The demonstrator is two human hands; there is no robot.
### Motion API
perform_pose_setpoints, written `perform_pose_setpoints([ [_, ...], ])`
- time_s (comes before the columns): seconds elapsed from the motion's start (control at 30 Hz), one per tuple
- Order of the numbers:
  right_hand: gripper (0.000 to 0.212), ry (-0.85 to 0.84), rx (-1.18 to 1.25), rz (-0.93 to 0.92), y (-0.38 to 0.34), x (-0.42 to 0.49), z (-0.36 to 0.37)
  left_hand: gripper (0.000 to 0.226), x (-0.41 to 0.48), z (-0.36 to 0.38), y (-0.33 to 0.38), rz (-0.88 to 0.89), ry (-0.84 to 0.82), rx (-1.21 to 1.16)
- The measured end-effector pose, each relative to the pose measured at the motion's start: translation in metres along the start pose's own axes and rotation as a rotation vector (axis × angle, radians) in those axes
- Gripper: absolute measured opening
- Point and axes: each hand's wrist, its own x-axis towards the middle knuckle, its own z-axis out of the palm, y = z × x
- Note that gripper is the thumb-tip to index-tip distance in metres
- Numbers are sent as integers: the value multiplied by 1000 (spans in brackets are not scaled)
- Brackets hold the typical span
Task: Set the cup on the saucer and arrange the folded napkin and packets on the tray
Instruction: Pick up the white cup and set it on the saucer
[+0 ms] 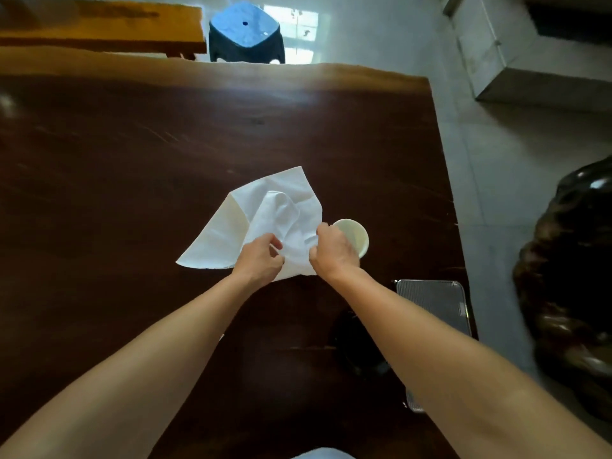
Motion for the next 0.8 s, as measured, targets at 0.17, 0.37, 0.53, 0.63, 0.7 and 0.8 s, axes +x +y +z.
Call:
perform_pose_setpoints([
  [0.17,46,127,11,228,59,25,-14,28,23,41,25,30,-61,-50],
  [0.37,38,160,204,378,113,52,-11,44,42,78,41,36,-50,-85],
  [0.53,38,75,582,522,128,62,2,69,53,99,47,25,-61,-102],
  [0.63,37,-26,832,610,128,60,8,82,58,107,49,-20,-85,-160],
  [0.7,33,-87,980,627,127,59,11,84,61,111,48,-27,-100,-199],
  [0.8,33,-161,1144,631,129,59,14,84,63,117,46,-53,-124,-291],
])
